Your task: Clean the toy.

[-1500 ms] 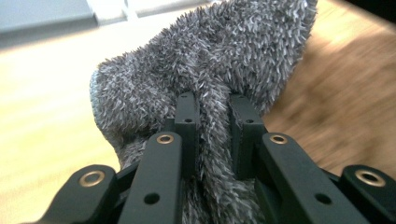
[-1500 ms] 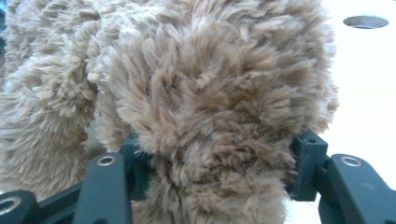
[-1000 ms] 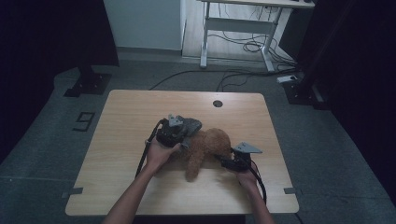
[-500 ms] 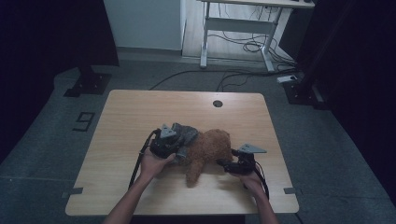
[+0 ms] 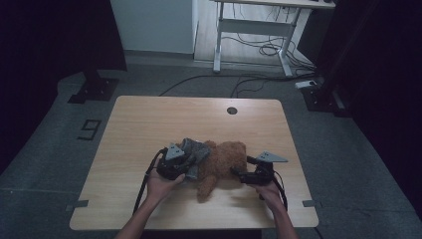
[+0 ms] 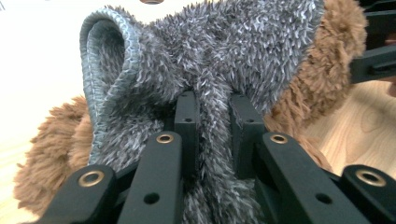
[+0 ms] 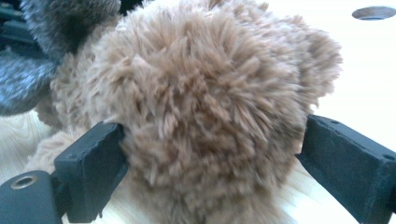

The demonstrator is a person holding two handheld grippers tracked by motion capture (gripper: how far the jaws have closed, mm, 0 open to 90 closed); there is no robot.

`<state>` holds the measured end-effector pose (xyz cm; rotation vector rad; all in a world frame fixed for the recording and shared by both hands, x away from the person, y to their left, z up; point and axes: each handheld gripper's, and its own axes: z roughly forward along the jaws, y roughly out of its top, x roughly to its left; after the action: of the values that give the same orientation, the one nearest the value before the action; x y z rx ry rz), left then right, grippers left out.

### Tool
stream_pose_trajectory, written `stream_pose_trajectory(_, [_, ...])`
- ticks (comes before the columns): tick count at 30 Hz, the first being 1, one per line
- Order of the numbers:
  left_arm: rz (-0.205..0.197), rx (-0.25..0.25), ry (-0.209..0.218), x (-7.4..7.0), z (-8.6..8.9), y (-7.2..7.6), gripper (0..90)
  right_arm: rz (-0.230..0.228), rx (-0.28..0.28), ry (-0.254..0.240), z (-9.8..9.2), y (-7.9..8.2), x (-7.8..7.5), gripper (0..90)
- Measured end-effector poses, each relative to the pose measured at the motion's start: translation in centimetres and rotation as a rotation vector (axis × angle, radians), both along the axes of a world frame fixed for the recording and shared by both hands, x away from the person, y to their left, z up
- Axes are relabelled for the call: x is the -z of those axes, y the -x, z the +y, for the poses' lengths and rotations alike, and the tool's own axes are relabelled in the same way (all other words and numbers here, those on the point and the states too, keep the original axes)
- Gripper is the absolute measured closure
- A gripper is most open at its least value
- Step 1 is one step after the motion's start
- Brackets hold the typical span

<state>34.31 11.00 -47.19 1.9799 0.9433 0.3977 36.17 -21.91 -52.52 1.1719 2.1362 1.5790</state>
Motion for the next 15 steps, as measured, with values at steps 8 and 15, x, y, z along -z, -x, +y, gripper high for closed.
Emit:
stream_pose_trajectory(8, [-0.016, 0.009, 0.025, -2.5, -1.7, -0.4, 75.0, -0.063, -0.019, 0.027, 0.2, 0.7, 0.6, 40.9])
stream_pose_trajectory(15, [-0.014, 0.102, 0.017, -5.3, -9.9, -3.3, 75.2, -0.101, -0.014, 0.074, 0.6, 1.1, 0.3, 45.7])
